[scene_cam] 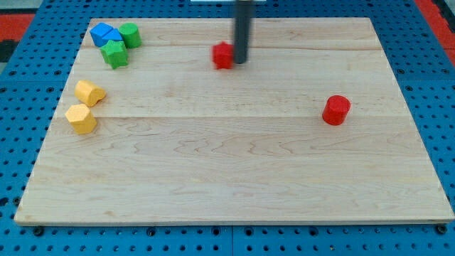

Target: Slide the red circle to the red star

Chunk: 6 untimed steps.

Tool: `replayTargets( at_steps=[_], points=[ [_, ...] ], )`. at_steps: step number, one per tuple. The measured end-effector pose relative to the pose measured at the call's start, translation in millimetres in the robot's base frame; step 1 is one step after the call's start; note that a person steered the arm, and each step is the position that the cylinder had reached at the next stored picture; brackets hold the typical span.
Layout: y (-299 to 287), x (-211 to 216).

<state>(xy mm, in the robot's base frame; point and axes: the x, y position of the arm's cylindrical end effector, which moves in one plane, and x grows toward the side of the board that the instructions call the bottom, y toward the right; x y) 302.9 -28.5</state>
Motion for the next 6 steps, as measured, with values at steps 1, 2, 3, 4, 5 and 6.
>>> replayTargets(
  at_steps=[1,2,3,4,5,6],
  points=[
    [-65.1,-7.4],
    [-59.5,2.7],
    [65.5,39.3],
    [213.5,50.8],
    [300.4,103.9],
    [229.7,134.5]
  ],
)
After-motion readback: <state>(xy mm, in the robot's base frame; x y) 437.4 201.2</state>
